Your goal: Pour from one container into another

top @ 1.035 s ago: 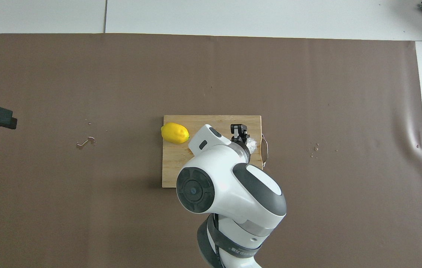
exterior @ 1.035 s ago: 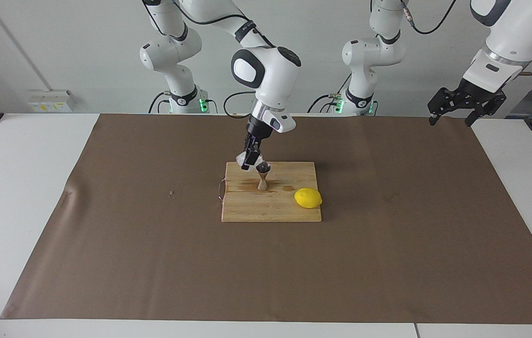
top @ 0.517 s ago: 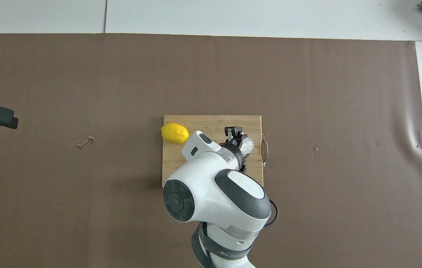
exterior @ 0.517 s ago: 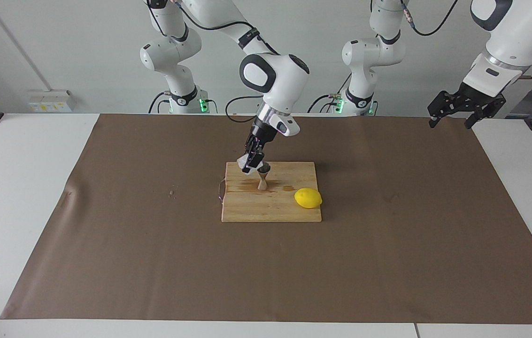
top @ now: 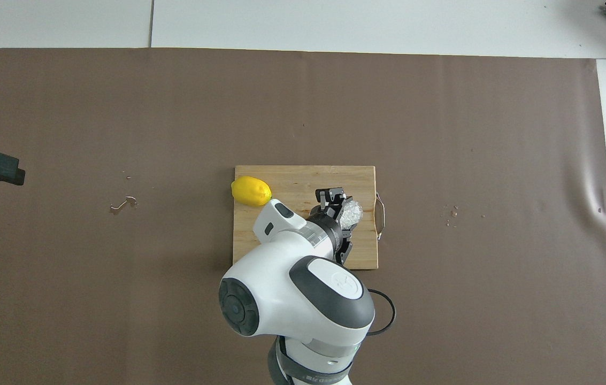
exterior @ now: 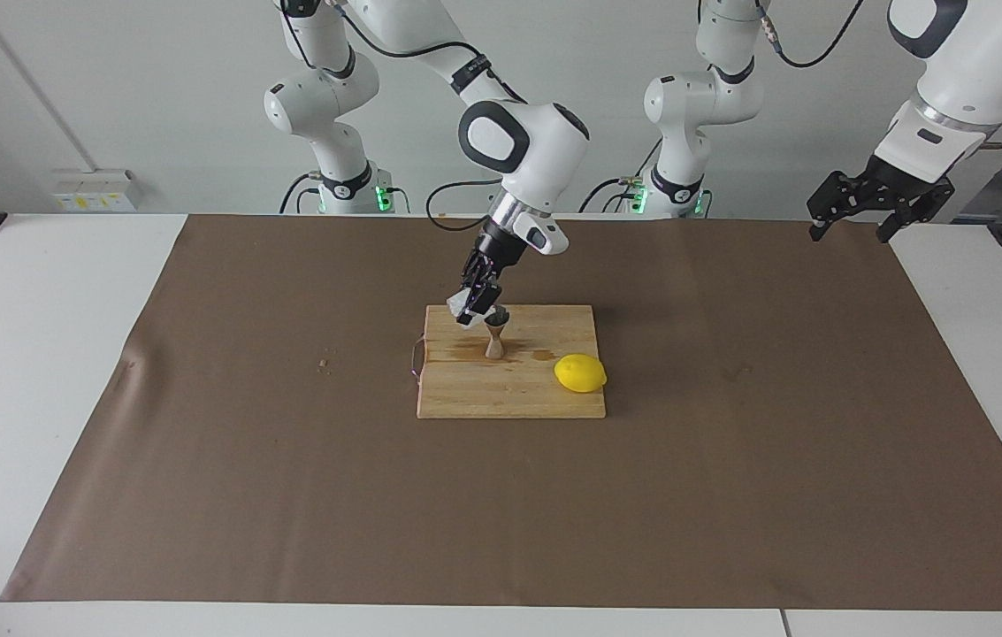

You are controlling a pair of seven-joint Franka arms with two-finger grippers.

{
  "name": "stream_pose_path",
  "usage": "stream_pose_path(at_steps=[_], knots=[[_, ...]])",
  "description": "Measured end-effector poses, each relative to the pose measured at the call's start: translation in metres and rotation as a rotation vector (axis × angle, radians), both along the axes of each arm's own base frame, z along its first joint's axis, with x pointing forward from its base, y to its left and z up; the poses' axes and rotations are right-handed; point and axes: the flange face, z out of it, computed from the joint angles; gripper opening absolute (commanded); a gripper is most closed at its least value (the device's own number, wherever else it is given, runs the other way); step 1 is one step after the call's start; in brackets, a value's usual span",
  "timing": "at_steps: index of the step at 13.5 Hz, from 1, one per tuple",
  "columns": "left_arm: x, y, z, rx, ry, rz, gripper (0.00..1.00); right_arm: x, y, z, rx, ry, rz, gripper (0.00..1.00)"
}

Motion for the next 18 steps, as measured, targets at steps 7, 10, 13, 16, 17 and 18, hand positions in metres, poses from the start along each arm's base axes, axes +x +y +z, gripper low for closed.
stream_pose_path(at_steps=[7, 10, 13, 16, 17, 18], knots=[[-0.009, -0.011, -0.010, 0.002, 0.026, -0.019, 1.00, 0.000, -0.001, 0.000, -0.027, -0.010, 0.006, 0.03], [-0.012, -0.014, -0.011, 0.010, 0.026, -0.026, 1.00, 0.001, -0.003, 0.003, -0.023, -0.016, -0.002, 0.03], [-0.010, -0.013, -0.010, 0.019, 0.010, -0.027, 1.00, 0.003, -0.006, 0.011, 0.017, -0.006, -0.035, 0.03], [-0.009, -0.016, -0.009, 0.019, 0.000, -0.032, 1.00, 0.006, -0.013, 0.020, 0.065, 0.010, -0.074, 0.03], [-0.009, -0.016, -0.008, 0.018, -0.007, -0.032, 1.00, 0.008, -0.015, 0.022, 0.086, 0.015, -0.086, 0.03], [-0.008, -0.016, -0.007, 0.018, -0.011, -0.032, 1.00, 0.010, -0.017, 0.025, 0.105, 0.018, -0.097, 0.03]])
